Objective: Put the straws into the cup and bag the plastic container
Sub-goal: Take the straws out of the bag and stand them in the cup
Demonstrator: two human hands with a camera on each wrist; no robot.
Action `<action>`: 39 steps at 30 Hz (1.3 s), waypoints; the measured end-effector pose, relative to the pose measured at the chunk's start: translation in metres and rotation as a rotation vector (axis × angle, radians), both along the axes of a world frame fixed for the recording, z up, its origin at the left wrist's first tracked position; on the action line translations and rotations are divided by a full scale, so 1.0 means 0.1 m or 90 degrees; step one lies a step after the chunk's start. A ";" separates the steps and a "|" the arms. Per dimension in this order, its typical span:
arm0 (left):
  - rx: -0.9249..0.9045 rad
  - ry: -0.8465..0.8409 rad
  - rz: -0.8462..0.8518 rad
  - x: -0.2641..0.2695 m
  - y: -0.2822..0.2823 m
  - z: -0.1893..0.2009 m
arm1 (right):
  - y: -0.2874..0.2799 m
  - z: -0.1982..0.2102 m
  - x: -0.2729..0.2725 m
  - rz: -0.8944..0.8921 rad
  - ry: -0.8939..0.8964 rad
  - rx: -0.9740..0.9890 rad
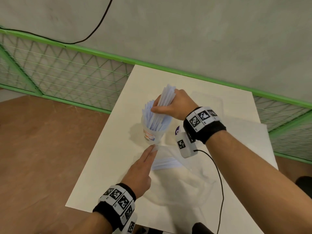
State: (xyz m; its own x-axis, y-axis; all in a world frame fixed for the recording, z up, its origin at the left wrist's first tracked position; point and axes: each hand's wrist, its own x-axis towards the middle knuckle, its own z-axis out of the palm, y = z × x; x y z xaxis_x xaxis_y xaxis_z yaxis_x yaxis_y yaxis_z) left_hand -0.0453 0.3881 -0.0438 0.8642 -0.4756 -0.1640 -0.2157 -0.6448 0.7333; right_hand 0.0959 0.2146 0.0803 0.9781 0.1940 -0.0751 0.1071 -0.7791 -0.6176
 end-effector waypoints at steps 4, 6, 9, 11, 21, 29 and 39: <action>0.007 0.004 0.006 0.01 0.00 0.01 | 0.03 -0.15 -0.05 0.038 -0.051 0.034; 0.010 0.005 0.009 0.01 0.00 0.02 | 0.03 -0.15 -0.12 0.028 -0.142 0.078; 0.012 0.010 0.009 0.01 -0.02 0.03 | 0.06 -0.20 -0.28 0.010 -0.297 0.056; 0.018 0.008 0.006 0.01 -0.02 0.05 | 0.09 -0.29 -0.41 0.025 -0.326 -0.037; 0.033 0.016 0.009 -0.02 0.00 0.06 | 0.14 -0.63 -0.51 0.063 -0.302 -0.125; 0.037 0.018 0.016 -0.02 0.01 0.07 | 0.31 -0.74 -0.35 0.109 -0.398 -0.060; 0.038 0.013 0.019 -0.01 0.06 0.04 | 0.15 -0.89 -0.37 0.120 -0.396 -0.042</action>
